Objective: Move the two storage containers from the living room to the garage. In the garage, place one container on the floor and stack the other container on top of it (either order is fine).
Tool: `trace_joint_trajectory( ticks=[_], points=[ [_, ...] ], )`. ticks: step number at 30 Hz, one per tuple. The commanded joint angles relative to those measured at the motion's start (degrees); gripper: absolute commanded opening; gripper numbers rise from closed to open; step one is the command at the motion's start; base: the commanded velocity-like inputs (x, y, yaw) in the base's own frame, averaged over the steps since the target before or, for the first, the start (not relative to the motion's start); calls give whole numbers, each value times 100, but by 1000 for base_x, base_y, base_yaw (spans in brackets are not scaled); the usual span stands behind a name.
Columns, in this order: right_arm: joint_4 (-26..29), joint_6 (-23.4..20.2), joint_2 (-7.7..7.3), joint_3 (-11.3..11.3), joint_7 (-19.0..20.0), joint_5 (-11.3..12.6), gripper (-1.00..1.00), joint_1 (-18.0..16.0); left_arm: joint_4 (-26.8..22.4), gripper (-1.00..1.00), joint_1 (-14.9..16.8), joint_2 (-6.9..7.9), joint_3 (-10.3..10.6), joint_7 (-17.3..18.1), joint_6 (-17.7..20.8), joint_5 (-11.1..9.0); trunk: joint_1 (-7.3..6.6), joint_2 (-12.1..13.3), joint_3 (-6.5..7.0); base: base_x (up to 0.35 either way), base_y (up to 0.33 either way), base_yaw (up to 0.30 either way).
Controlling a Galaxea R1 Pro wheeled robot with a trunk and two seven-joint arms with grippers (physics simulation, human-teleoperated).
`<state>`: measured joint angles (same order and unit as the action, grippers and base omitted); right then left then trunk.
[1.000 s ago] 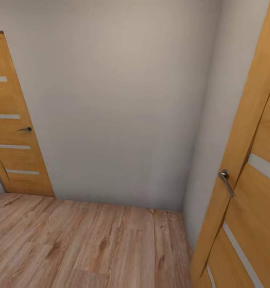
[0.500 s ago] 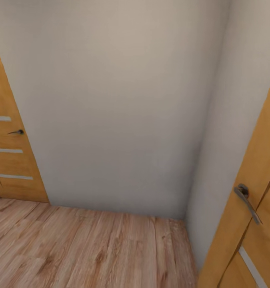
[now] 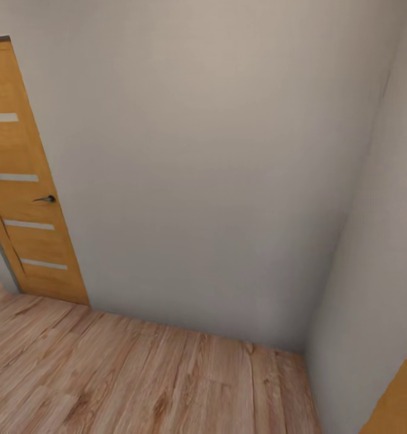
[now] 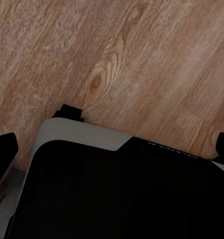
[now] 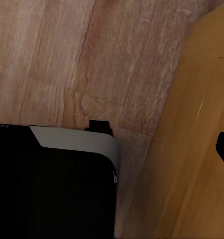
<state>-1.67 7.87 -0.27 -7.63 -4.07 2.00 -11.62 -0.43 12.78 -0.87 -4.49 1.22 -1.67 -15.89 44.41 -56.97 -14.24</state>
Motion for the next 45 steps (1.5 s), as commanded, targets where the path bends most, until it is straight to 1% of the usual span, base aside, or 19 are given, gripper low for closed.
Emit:
trace_joint_trajectory(
  ticks=[1,18,27,30,36,45],
  points=[
    [-18,32,1,-45,-15,20,100,-7,8,100,6,-1,-43,12,-18,-11,4,-4,-7,321,0,269],
    [-18,21,-1,-45,-15,28,100,-7,8,100,6,-7,-43,12,-18,-11,4,-4,-2,322,0,269],
    [-24,10,49,-37,-17,69,100,-7,8,100,7,-1,-39,11,-10,-11,4,-4,6,321,0,276],
    [-26,25,45,-34,-19,79,100,-7,12,100,6,-4,-37,10,-9,-9,4,-4,6,321,0,288],
    [-26,43,-27,-30,-14,88,100,-7,12,100,6,-1,-35,-32,-9,-4,4,-4,10,321,0,290],
    [-26,56,-26,-36,-2,52,100,1,11,100,6,-10,-34,-34,-14,3,4,-4,28,321,0,290]
  ],
)
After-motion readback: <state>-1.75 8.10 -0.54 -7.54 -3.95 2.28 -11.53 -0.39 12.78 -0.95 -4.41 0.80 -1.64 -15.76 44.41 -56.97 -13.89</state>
